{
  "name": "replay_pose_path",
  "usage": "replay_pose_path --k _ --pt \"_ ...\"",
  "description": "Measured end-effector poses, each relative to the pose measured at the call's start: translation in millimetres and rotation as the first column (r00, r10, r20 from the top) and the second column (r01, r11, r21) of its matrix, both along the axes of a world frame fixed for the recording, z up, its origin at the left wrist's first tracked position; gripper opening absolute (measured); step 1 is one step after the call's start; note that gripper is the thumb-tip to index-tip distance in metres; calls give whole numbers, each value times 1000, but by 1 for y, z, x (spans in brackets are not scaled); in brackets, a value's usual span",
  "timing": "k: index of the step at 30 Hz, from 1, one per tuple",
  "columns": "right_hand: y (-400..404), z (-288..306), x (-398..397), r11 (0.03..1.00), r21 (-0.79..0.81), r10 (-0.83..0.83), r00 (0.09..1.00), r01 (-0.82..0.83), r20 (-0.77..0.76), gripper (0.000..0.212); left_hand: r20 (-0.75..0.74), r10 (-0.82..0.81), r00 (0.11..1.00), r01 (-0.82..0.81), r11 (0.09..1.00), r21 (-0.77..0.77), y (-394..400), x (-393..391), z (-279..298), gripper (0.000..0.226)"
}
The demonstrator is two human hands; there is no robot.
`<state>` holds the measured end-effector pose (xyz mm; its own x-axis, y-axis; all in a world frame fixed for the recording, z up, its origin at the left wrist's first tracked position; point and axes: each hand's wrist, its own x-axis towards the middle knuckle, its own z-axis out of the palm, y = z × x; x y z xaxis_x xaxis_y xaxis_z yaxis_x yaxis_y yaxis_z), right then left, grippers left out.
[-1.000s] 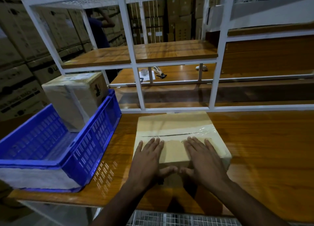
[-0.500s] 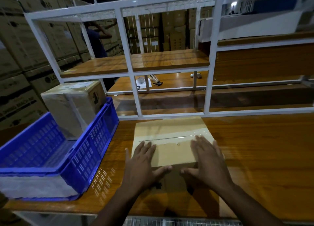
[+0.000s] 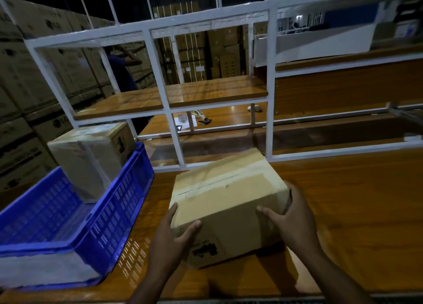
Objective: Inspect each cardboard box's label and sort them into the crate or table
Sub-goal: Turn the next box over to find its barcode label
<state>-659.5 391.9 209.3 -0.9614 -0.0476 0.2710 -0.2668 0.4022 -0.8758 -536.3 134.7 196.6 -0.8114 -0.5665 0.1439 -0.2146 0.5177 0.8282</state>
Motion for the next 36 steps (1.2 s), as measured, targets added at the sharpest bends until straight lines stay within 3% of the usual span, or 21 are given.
replay_pose_path --k 3,5,8,12,15,17,21,25,29,32,36 --pt "-3 46 -5 996 -13 85 983 -88 -163 88 -27 3 1000 4 968 249 15 -4 -1 88" --pt "-9 75 -8 992 68 121 962 -108 -246 86 -54 -32 998 53 896 441 32 -6 -3 87" --pt "-20 102 -7 964 230 206 920 -133 -332 80 -43 -96 994 105 864 493 51 -7 -19 88" --pt "-45 98 12 879 443 373 830 -174 -415 78 45 -148 988 118 908 402 46 -4 -40 117" --pt "-62 91 24 840 523 430 763 -143 -483 79 31 -181 983 163 937 310 32 -2 -39 98" --pt "-70 92 28 821 542 473 749 -182 -465 76 -14 -182 983 181 963 198 24 -4 -30 96" --pt "-79 100 27 754 583 586 709 -301 -392 68 -245 -159 956 174 984 39 19 -16 27 105" --pt "-80 113 16 711 652 600 711 -263 -368 62 -373 -262 890 198 959 -201 5 -24 83 109" --pt "-80 119 5 674 710 546 785 -203 -294 85 -229 -365 902 228 855 -466 -15 -33 95 80" --pt "-82 116 3 677 709 505 825 -196 -254 98 -188 -355 916 213 827 -521 -19 -36 89 76" --pt "-82 116 6 676 713 494 832 -184 -253 96 -227 -345 911 188 836 -516 -20 -37 85 73"
